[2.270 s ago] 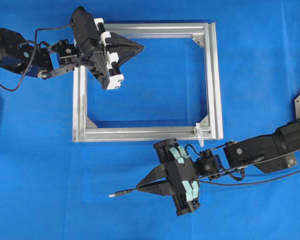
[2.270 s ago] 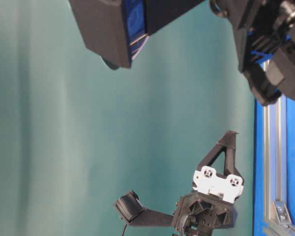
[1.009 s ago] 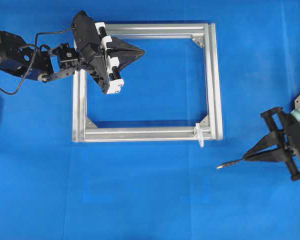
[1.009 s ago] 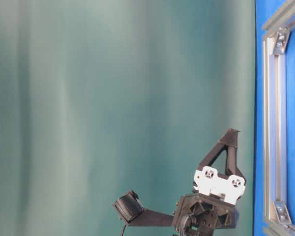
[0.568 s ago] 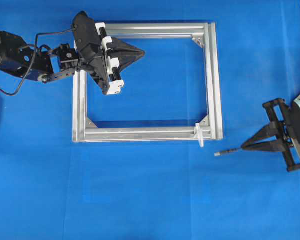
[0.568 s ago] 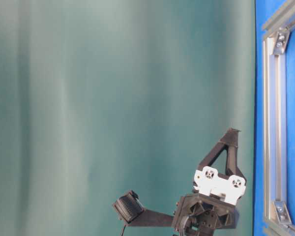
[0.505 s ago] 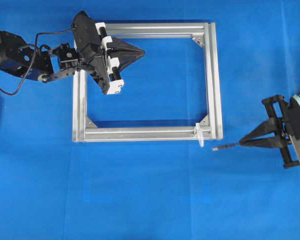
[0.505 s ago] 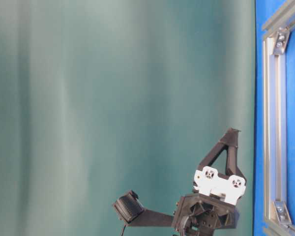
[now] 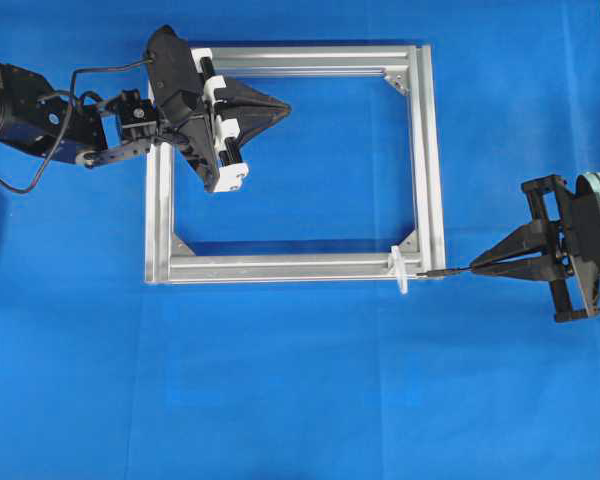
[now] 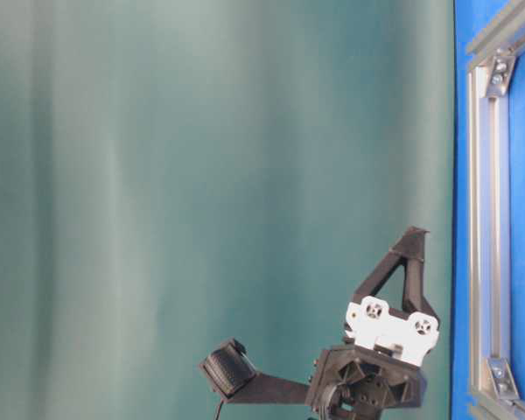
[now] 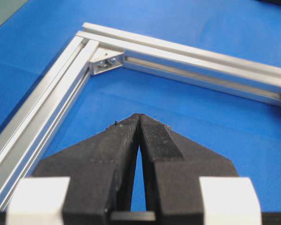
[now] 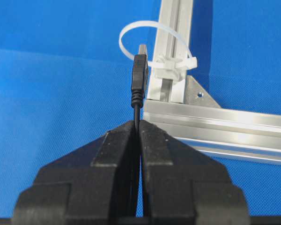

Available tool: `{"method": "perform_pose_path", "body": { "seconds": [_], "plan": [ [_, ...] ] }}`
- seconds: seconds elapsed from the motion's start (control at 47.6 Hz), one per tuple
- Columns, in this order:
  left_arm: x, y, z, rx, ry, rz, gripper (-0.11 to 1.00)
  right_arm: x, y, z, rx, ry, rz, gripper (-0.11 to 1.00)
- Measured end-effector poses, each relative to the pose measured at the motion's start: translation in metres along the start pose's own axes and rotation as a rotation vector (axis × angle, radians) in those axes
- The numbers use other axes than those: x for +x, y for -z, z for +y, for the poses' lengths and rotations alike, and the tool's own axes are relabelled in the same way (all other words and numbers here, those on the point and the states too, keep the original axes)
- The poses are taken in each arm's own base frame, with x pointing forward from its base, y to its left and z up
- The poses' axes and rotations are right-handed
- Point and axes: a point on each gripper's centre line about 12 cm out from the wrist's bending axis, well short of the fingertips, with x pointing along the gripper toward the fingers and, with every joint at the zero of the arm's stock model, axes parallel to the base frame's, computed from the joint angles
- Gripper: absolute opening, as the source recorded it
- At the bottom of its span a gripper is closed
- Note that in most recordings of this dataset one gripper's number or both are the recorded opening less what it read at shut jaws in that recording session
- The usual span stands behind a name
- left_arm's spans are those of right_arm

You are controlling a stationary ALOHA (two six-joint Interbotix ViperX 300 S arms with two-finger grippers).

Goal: Insert the wire through the string loop located on the right side.
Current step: 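Push the USB plug leftward through the white zip-tie loop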

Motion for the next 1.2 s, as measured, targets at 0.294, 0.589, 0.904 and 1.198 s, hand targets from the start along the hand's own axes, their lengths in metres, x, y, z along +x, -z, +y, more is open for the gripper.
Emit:
{"method": "perform_pose_path", "body": {
  "seconds": [0.294,0.589,0.904,1.198],
  "plan": [
    [0.0000,0.0000,-0.0001,0.001,0.001,0.000,0.00,0.0011,-0.0001,-0.0001,0.000,0.000,-0.006,-0.04],
    [0.0000,0.0000,-0.0001,0.001,0.001,0.000,0.00,0.0024,0.0016,-0.0008,0.000,0.003,0.002,-0.04],
    [0.0000,0.0000,-0.0007,0.001,0.003,0.000,0.00,0.0025,0.0014,-0.0004,0.001,0.002,0.000,-0.04],
    [-0.0001,0.0001,-0.0013,0.002,0.004,0.000,0.00,0.0025,0.0013,-0.0007,0.000,0.003,-0.001,-0.04]
  ]
}}
